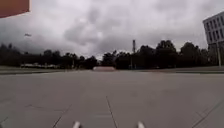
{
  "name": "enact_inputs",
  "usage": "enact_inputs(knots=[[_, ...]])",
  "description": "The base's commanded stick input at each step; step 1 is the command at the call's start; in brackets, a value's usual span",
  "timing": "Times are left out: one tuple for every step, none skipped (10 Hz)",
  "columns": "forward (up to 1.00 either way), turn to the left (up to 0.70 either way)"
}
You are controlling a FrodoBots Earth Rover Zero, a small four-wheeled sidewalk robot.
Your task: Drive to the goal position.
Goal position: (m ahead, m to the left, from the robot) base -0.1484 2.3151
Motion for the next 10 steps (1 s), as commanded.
enact_inputs(knots=[[1.00,0.00],[1.00,0.00],[1.00,0.00],[1.00,0.00],[1.00,0.00],[1.00,0.00],[1.00,0.00],[1.00,0.00],[1.00,0.00],[0.53,0.00]])
